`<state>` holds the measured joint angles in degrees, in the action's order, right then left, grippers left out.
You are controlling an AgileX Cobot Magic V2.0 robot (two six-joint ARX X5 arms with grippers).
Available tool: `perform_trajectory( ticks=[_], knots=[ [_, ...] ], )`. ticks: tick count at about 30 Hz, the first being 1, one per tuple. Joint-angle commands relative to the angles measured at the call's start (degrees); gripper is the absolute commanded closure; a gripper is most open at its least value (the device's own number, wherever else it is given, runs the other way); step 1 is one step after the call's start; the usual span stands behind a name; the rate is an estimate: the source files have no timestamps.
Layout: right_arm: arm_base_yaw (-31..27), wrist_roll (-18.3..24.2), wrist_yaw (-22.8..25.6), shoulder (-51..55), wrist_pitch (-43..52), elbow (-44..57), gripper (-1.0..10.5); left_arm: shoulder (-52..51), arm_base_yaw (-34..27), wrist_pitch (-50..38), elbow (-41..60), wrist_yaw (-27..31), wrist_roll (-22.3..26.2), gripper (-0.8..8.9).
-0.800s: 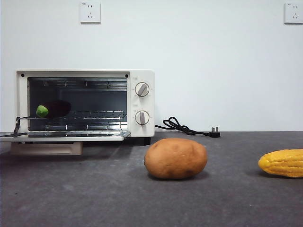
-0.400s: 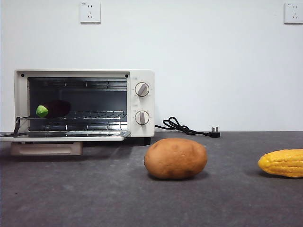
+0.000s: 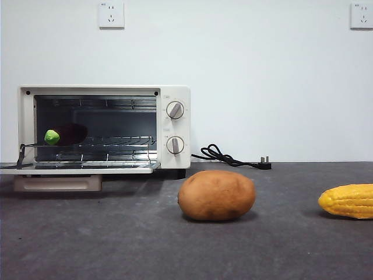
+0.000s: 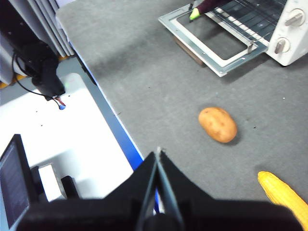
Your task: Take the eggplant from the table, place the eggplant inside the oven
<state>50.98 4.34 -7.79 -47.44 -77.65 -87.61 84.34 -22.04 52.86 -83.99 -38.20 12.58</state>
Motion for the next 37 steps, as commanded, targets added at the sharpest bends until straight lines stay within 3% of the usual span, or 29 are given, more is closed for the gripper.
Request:
perform_trajectory(
  ticks=[1, 7, 16, 26, 32, 37],
  knots=[
    [0.0, 0.2, 0.2, 0.0, -1.3, 0.5, 9.6, 2.4, -1.1, -1.2, 2.7, -0.4, 3.4, 8.20],
    [0.0, -1.2, 0.9, 0.0, -1.3, 0.5, 9.6, 5.2, -5.0, -8.5, 11.9, -1.5, 5.2, 8.20],
    [0.0, -4.0, 1.9, 0.0, -1.3, 0.5, 9.6, 8.9, -7.7, -23.9, 24.4, -4.2, 2.6, 8.20],
    [0.0, -7.9, 1.9, 0.0, -1.3, 0.5, 9.6, 18.8, -7.4, -29.1, 25.1, -4.6, 2.4, 8.20],
    [0.0, -10.4, 2.6, 0.0, -1.3, 0.5, 9.6, 24.2, -7.2, -33.5, 25.1, -11.1, 1.2, 8.20],
    [0.0, -12.0, 3.0, 0.0, -1.3, 0.5, 9.6, 26.9, -6.2, -35.8, 25.1, -12.6, 0.9, 8.20]
  ],
)
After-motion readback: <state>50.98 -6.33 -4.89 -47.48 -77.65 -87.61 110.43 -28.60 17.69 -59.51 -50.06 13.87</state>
